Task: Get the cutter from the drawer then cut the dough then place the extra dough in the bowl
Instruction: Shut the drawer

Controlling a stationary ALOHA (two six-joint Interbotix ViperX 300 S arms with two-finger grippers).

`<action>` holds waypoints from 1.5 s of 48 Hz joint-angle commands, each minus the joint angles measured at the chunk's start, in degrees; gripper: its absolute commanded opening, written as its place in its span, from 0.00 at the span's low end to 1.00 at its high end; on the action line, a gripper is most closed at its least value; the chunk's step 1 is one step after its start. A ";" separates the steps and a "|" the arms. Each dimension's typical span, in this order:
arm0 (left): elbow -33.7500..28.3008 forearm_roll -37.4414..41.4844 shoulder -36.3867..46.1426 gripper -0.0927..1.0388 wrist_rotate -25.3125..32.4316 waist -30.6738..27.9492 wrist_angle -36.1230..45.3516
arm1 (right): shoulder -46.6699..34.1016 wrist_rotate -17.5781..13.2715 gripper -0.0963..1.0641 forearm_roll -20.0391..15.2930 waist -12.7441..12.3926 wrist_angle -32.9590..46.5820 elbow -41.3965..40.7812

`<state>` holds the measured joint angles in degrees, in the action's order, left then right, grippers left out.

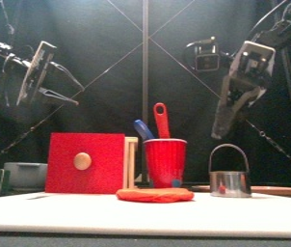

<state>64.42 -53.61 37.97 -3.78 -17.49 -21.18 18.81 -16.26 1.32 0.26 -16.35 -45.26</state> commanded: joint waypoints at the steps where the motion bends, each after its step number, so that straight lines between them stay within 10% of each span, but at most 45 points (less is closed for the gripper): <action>1: -5.01 0.09 -3.43 0.75 0.26 -4.13 3.87 | 0.88 -0.09 0.75 1.14 0.18 3.43 4.04; 28: -17.23 -1.67 -21.62 0.34 0.26 -16.08 13.97 | -19.69 0.53 0.47 5.19 3.52 16.26 17.49; 59: -23.55 -1.05 -32.96 0.34 0.26 -16.61 22.32 | -36.47 0.00 0.47 9.23 3.78 3.52 35.16; 72: -22.76 -0.70 -32.96 0.34 0.44 -16.79 23.55 | -38.85 -0.44 0.47 10.46 0.09 0.44 38.23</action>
<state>42.10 -54.58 4.57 -3.52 -34.19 2.20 -21.01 -16.61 11.69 2.46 -15.82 -8.96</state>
